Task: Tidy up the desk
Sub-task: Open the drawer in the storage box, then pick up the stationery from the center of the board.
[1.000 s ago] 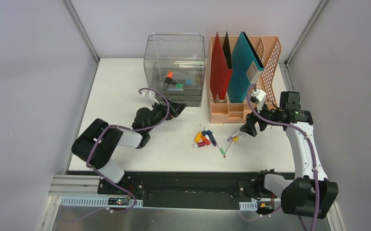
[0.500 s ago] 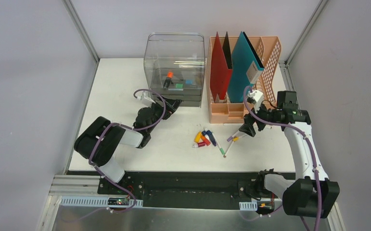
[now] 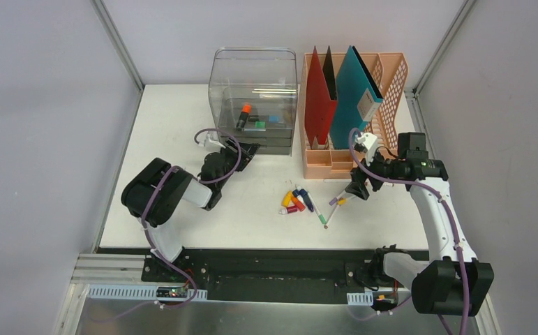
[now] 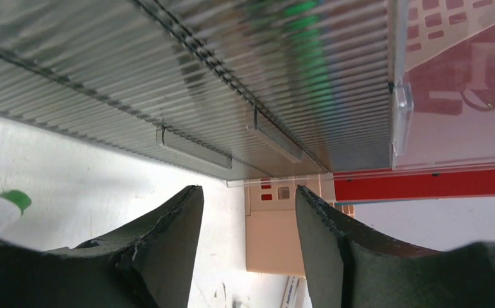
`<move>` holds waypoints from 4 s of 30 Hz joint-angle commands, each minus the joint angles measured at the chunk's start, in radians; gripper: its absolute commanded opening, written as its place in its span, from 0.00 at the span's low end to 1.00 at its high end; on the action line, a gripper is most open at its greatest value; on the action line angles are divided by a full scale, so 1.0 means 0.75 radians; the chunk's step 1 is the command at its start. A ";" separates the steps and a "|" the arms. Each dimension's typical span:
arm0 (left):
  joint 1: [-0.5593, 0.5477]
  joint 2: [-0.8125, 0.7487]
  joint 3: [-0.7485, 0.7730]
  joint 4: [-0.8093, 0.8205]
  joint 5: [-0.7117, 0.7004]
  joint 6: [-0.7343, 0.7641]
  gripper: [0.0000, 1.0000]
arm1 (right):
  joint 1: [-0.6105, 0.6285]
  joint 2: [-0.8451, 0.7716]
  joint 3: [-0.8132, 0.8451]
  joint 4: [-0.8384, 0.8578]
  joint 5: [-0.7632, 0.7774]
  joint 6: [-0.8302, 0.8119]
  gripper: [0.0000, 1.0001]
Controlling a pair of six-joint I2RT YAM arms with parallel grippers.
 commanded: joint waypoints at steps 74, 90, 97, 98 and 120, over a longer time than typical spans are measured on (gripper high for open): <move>0.014 -0.806 -0.140 -0.758 0.633 0.880 0.99 | 0.016 -0.007 0.001 0.011 -0.025 -0.037 0.84; -0.371 -0.611 0.229 -1.276 0.472 1.245 0.83 | 0.038 -0.008 -0.003 0.008 -0.019 -0.043 0.84; -0.517 -0.481 0.376 -1.433 0.189 1.245 0.76 | 0.038 -0.006 -0.003 0.008 -0.018 -0.043 0.84; -0.542 -0.456 0.393 -1.443 0.148 1.245 0.76 | 0.039 -0.007 -0.003 0.009 -0.018 -0.043 0.84; -0.695 -0.015 0.702 -1.668 -0.139 1.188 0.47 | 0.047 0.003 -0.004 0.008 -0.014 -0.045 0.84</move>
